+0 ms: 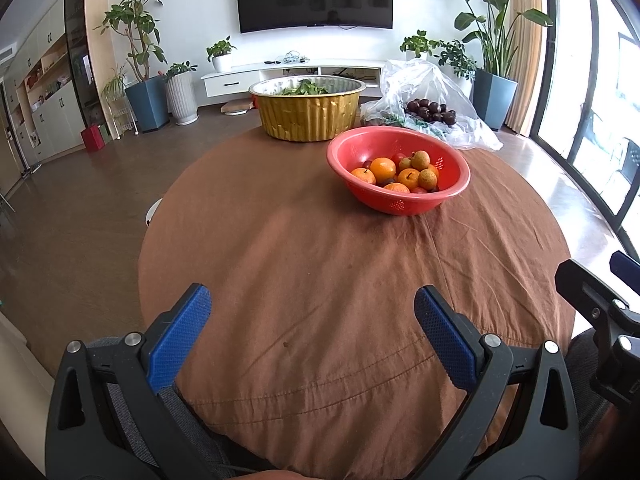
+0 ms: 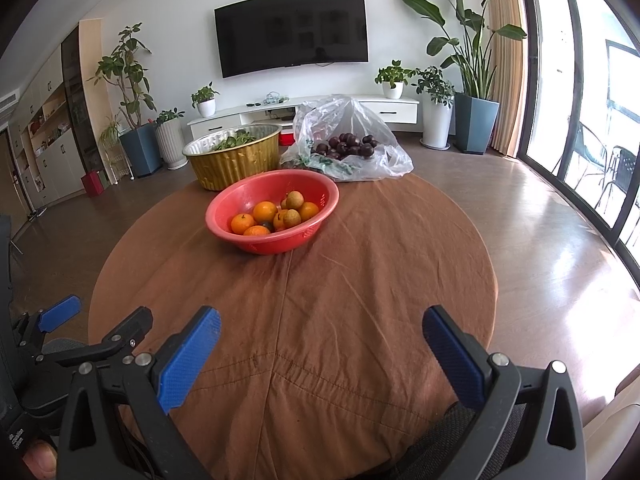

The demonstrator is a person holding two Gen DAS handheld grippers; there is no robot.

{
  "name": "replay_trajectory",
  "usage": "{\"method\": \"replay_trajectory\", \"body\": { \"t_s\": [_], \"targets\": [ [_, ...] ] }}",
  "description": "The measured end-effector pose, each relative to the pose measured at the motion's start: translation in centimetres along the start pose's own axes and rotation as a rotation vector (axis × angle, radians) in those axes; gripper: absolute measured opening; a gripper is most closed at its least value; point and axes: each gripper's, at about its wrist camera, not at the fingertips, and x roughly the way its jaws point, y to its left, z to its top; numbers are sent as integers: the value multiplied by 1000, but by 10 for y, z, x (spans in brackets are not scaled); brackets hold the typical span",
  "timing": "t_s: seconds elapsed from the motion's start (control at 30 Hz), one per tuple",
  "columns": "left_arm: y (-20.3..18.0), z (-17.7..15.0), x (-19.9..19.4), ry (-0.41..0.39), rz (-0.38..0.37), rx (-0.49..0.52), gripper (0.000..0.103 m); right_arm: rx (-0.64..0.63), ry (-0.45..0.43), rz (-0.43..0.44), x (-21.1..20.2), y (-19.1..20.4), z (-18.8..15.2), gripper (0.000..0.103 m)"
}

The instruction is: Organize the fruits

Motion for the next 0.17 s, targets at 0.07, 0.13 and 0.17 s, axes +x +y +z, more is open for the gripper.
{"method": "replay_trajectory", "body": {
  "t_s": [0.07, 0.13, 0.17],
  "targets": [
    [0, 0, -2, -8, -4, 1, 103, 4, 3, 0, 1, -3, -4, 103],
    [0, 0, -1, -4, -7, -2, 103, 10, 8, 2, 2, -6, -7, 103],
    [1, 0, 0, -1, -9, -4, 103, 13, 10, 3, 2, -7, -9, 103]
  ]
}}
